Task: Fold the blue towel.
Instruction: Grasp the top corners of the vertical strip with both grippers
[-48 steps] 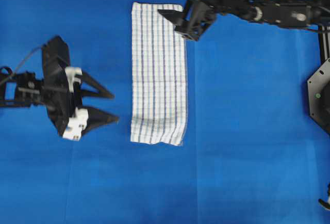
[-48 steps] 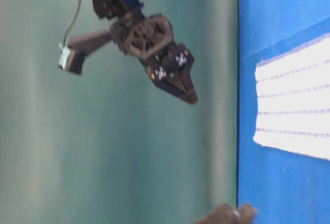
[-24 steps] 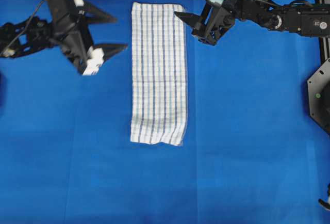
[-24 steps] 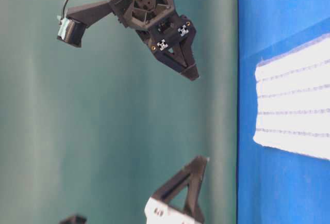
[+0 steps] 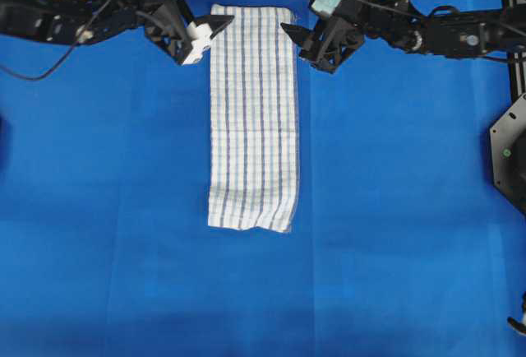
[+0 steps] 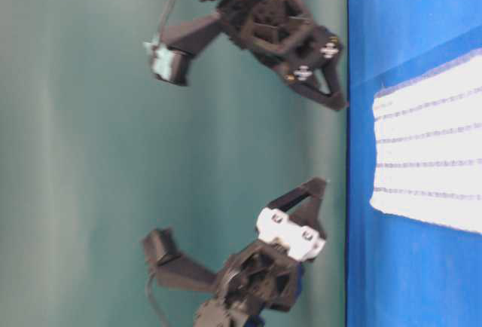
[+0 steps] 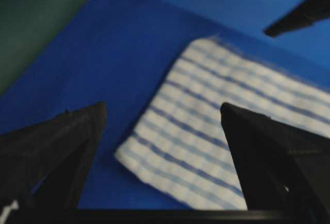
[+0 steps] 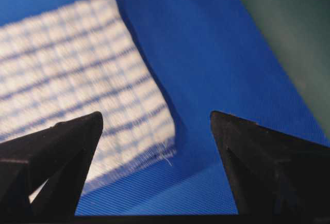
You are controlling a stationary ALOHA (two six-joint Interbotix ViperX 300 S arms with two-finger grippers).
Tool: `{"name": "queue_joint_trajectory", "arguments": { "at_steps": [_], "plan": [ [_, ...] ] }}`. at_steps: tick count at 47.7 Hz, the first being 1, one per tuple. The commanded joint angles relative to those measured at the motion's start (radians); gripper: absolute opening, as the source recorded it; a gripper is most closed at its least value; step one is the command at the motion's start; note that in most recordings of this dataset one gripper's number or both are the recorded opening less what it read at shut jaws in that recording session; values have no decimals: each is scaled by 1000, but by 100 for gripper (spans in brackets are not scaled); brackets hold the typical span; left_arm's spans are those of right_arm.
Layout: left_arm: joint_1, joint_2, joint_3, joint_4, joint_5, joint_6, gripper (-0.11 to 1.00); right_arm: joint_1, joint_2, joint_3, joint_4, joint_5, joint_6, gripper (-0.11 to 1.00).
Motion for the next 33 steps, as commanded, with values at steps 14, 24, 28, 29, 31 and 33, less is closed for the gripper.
{"name": "queue_joint_trajectory", "arguments": {
  "at_steps": [14, 24, 28, 29, 31, 33],
  "plan": [
    [28, 160, -84, 3, -57, 0, 88, -18, 126, -84, -2, -57, 3, 88],
    [54, 198, -83, 3, -72, -11, 87, -35, 184, -104, -2, -57, 3, 88],
    [57, 202, -81, 5, -72, -11, 87, -35, 209, -114, -2, -57, 3, 87],
    [57, 204, -83, 5, -72, -12, 87, -35, 212, -115, -2, -57, 3, 87],
    [55, 204, -84, 3, -72, -14, 86, -35, 224, -120, -2, -57, 3, 87],
    [54, 206, -86, 5, -69, -15, 86, -35, 232, -123, -3, -57, 3, 85]
  ]
}}
